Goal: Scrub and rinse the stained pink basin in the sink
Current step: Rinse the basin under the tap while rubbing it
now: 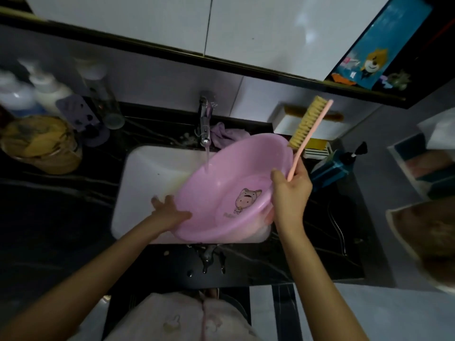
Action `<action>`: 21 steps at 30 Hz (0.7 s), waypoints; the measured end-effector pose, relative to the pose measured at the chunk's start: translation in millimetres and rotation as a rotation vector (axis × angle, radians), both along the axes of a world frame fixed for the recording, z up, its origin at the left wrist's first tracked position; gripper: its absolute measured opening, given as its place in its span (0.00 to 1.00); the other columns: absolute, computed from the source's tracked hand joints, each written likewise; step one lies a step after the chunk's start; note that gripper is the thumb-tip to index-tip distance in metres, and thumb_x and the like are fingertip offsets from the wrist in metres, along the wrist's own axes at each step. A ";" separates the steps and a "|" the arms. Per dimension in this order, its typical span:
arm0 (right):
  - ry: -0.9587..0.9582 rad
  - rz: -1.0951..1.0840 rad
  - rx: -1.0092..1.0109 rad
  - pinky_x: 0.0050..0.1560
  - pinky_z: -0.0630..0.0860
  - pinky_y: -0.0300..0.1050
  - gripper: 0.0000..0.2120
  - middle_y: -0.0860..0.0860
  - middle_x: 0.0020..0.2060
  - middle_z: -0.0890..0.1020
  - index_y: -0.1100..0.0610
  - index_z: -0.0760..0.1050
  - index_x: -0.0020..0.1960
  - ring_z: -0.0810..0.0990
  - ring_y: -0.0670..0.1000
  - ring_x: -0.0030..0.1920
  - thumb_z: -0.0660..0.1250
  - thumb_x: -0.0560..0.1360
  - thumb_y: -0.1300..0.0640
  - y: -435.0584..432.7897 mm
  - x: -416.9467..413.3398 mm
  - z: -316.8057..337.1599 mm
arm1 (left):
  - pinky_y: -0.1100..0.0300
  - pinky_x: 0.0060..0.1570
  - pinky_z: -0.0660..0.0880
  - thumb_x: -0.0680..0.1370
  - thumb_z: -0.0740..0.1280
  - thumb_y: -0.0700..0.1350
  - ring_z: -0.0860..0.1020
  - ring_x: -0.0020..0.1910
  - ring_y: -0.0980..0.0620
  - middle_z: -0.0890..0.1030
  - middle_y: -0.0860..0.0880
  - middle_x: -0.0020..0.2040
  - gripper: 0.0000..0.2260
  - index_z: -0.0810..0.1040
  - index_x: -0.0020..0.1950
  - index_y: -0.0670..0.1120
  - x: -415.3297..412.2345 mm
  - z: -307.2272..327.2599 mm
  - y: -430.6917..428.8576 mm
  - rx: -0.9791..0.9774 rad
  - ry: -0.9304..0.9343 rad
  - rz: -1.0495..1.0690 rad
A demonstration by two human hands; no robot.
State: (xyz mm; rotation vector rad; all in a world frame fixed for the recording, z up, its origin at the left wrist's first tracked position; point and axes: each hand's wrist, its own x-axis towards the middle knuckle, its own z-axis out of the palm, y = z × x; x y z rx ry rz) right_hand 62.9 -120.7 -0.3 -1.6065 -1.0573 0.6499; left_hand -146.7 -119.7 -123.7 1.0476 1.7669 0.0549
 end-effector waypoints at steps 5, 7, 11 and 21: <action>0.004 0.054 -0.038 0.36 0.76 0.33 0.26 0.49 0.42 0.79 0.57 0.65 0.71 0.78 0.40 0.35 0.61 0.75 0.68 -27.6 4.0 -26.5 | 0.70 0.20 0.60 0.70 0.66 0.34 0.67 0.29 0.50 0.71 0.43 0.36 0.16 0.73 0.57 0.37 -27.0 -2.0 -13.6 -0.058 -0.373 0.204; -0.009 0.093 -0.116 0.34 0.76 0.32 0.27 0.44 0.39 0.77 0.50 0.58 0.72 0.78 0.39 0.34 0.61 0.77 0.63 -29.8 13.7 -29.5 | 0.70 0.20 0.54 0.72 0.63 0.33 0.62 0.27 0.52 0.67 0.45 0.32 0.03 0.72 0.43 0.40 -41.3 6.7 -4.1 -0.004 -0.332 0.268; 0.077 0.035 -0.340 0.48 0.75 0.36 0.35 0.46 0.48 0.78 0.58 0.48 0.77 0.78 0.42 0.46 0.63 0.78 0.54 -19.8 32.9 -55.1 | 0.71 0.20 0.53 0.75 0.58 0.32 0.60 0.22 0.53 0.63 0.47 0.28 0.12 0.64 0.33 0.42 -65.7 15.5 13.7 0.038 -0.219 0.311; 0.342 0.051 -0.700 0.41 0.77 0.47 0.18 0.58 0.46 0.78 0.69 0.70 0.63 0.79 0.57 0.45 0.65 0.75 0.63 -12.5 34.9 -108.6 | 0.65 0.28 0.68 0.62 0.67 0.39 0.74 0.31 0.48 0.74 0.42 0.39 0.08 0.73 0.39 0.45 -84.5 66.5 63.0 0.244 -0.138 0.310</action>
